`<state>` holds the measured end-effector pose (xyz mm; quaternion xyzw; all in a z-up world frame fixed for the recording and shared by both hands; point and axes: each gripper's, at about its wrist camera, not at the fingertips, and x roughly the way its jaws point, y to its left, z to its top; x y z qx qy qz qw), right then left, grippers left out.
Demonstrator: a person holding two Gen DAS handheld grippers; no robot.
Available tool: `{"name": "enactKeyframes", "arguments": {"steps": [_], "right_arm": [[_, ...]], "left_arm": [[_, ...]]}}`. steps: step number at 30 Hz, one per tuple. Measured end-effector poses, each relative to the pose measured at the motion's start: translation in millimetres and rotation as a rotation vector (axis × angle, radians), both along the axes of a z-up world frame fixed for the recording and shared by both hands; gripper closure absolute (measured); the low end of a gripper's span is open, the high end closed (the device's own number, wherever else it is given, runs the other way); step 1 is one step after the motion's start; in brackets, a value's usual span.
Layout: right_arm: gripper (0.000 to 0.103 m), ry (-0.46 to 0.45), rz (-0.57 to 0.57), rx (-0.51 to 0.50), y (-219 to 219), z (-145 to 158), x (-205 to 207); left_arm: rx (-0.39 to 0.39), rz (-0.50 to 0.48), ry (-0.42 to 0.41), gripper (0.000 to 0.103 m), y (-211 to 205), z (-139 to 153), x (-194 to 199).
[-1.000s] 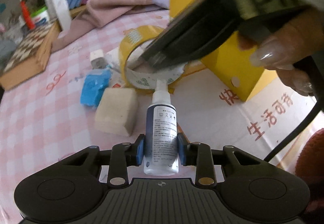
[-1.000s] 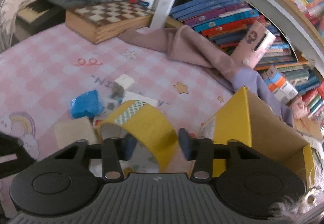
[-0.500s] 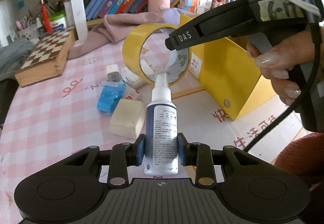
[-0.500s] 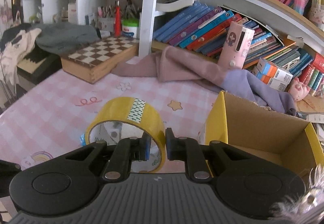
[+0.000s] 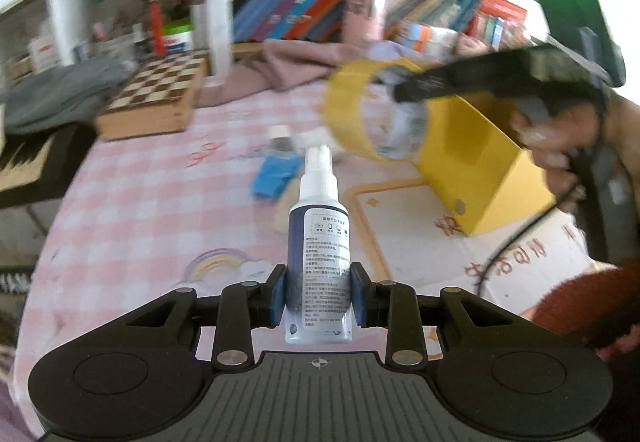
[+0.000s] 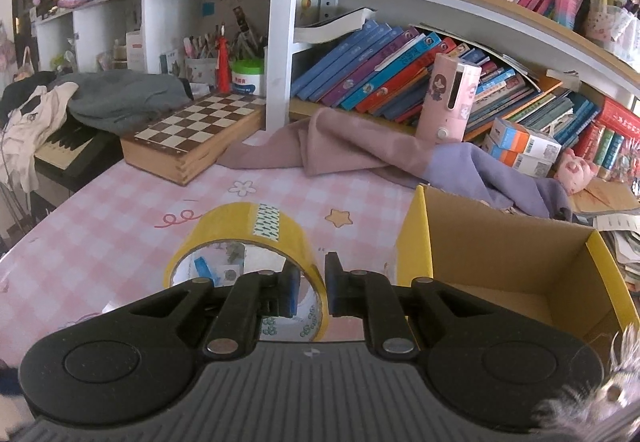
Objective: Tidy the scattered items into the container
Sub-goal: 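Carry the spray bottle and tape roll with both tools toward the yellow box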
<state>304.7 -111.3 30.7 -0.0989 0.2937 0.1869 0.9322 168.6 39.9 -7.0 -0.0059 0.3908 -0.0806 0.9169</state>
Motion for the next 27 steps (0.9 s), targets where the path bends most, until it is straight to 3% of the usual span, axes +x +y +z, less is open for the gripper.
{"name": "enactKeyframes", "arguments": {"steps": [6, 12, 27], "right_arm": [[0.091, 0.051, 0.039, 0.023, -12, 6, -25], [0.091, 0.062, 0.082, 0.058, -19, 20, -64], [0.091, 0.074, 0.058, 0.060, -32, 21, -170]], "left_arm": [[-0.039, 0.093, -0.043, 0.073, 24, 13, -16], [-0.078, 0.126, -0.113, 0.073, 33, 33, -40], [-0.212, 0.087, -0.138, 0.073, 40, 47, -111]]}}
